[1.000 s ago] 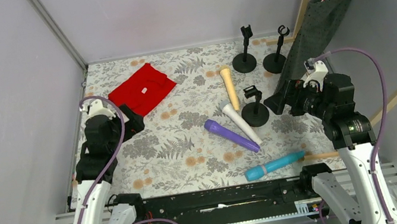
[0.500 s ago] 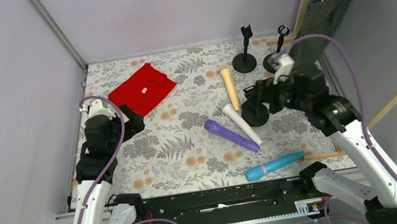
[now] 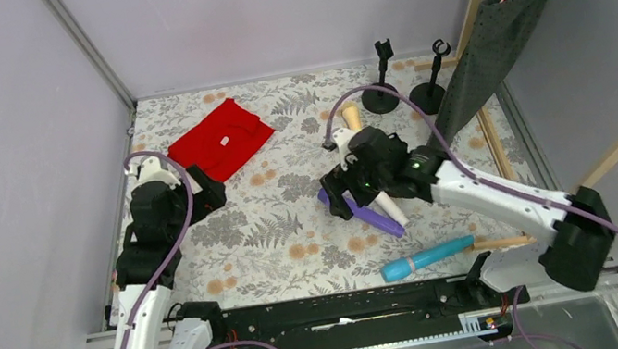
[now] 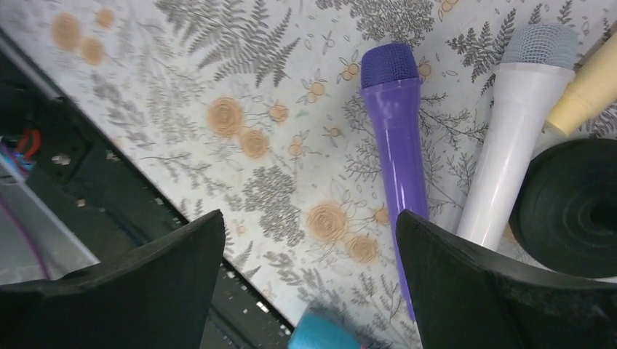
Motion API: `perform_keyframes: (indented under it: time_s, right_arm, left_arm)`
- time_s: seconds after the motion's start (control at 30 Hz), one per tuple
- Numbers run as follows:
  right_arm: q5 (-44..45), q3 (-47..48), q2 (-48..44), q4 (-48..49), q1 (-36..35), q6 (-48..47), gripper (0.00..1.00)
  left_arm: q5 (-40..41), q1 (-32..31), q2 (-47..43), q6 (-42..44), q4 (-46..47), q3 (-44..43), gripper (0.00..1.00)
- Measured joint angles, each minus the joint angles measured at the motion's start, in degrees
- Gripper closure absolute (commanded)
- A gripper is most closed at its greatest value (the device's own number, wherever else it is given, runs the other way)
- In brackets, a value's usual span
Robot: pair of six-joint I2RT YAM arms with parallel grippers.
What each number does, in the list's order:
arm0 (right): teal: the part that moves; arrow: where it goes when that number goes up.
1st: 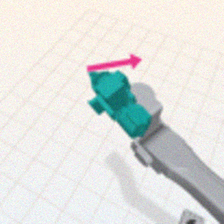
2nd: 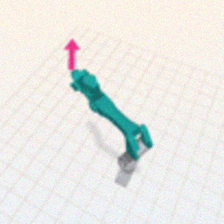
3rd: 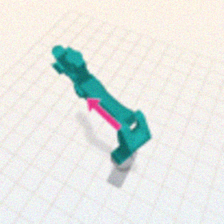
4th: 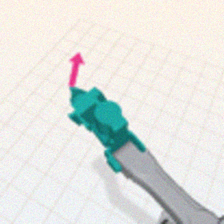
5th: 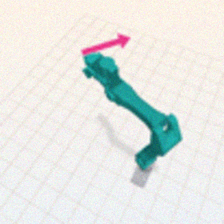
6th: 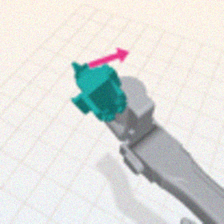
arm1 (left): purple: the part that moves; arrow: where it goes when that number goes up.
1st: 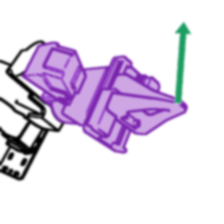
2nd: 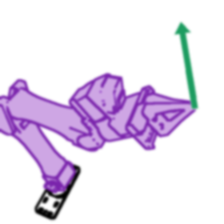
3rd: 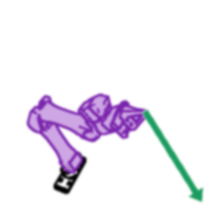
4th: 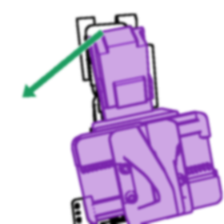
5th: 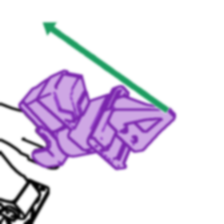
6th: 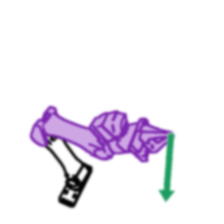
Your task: Attach the microphones to the stand
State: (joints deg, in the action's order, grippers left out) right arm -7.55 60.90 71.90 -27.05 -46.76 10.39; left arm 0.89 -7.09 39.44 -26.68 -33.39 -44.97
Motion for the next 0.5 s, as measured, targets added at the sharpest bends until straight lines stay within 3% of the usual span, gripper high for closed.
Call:
perform_keyframes:
  time_s: [0.27,0.5]
  right_arm:
    - [3.5,1.0,14.4,0.8,0.0,-7.3,0.03]
    - [5.0,4.0,20.6,0.9,0.0,-14.1,0.1]
  left_arm:
    - [-0.8,0.0,-0.7,0.1,0.0,0.0,0.01]
    - [-1.2,0.0,-0.7,0.1,0.5,0.2,0.01]
